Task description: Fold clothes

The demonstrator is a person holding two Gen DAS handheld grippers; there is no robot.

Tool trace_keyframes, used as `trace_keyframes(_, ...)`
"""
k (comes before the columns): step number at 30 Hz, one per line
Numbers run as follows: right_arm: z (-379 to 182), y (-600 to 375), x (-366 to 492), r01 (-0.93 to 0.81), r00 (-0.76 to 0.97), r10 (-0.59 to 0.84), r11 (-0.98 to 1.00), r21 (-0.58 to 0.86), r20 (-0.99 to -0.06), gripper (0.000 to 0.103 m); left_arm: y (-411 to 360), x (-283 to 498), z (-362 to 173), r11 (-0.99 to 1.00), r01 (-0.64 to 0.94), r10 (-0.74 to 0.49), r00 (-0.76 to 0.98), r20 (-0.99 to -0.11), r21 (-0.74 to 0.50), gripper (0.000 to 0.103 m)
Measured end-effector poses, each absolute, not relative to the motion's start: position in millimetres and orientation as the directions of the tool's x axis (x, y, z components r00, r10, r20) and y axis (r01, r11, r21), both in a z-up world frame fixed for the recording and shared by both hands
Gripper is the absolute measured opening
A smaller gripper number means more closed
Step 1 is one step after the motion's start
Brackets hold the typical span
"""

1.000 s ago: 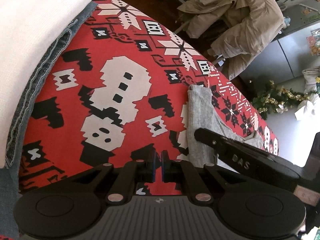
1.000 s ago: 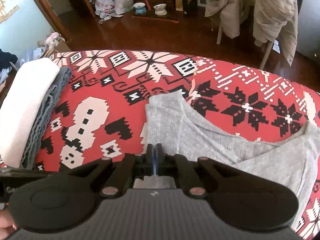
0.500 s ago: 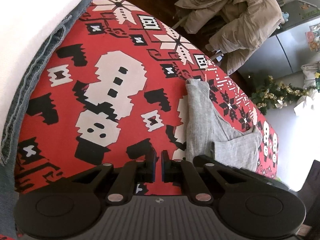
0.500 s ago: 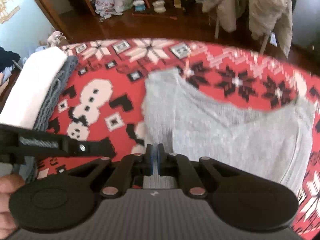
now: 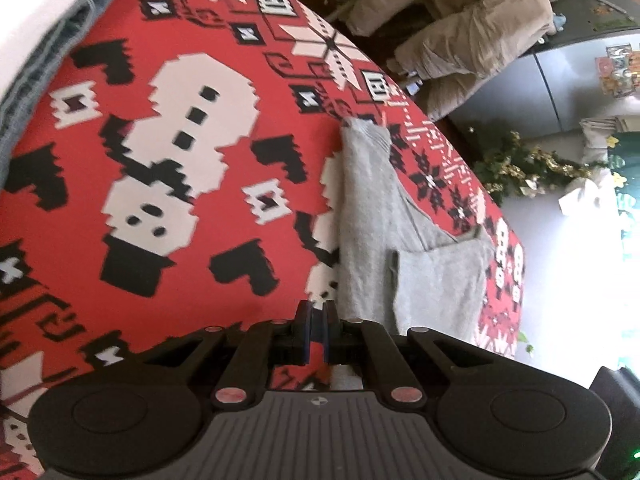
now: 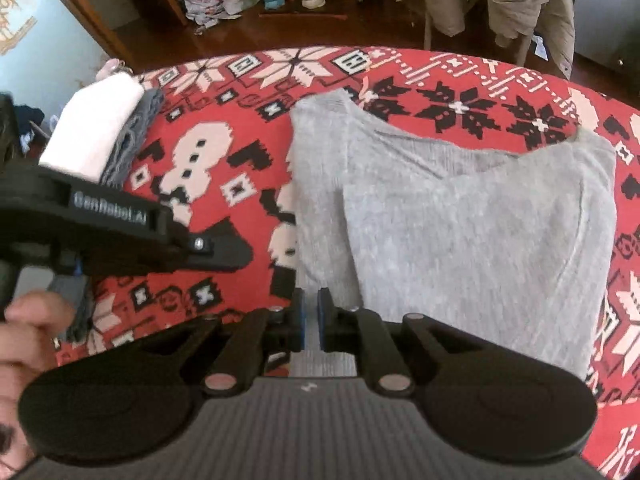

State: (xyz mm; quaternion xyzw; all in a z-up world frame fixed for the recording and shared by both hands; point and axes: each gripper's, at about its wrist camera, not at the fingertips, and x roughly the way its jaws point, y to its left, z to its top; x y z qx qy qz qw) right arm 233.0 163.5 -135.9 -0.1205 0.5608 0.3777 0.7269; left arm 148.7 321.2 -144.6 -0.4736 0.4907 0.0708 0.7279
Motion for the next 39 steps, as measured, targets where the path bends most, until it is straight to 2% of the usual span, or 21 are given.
trace_keyframes(12,-139.5,140.0,197.5,-0.695,0.074,0.366,0.686,0.215,-0.928,0.008,305.7,156.3,-147.8,0.518,-0.514,-0.466,0.502,-0.729,-0.684,0.005)
trace_keyframes(22,-140.3,113.7,183.6,-0.674,0.073,0.377,0.701,0.232,-0.923,0.008,274.7,170.3,-142.5,0.611,-0.462,-0.441,0.477,-0.761,-0.643,0.005)
trace_keyframes(30,-103.0,58.7,211.8,-0.575,0.281,0.438,0.789,0.216,-0.854,0.011,239.0,180.1,-128.3,0.699,-0.338,-0.429,0.506,-0.748,-0.630,0.005)
trace_keyframes(34,-108.2,33.8,236.7,-0.509,0.371,0.401,0.842,0.178,-0.838,0.011,215.4,185.0,-128.4,0.725,-0.273,-0.445,0.516,-0.732,-0.633,0.005)
trace_keyframes(39,-129.0,9.4,239.1,-0.481,0.402,0.354,0.866,0.135,-0.844,0.011,189.8,190.9,-133.4,0.773,-0.234,-0.433,0.486,-0.759,-0.590,0.005)
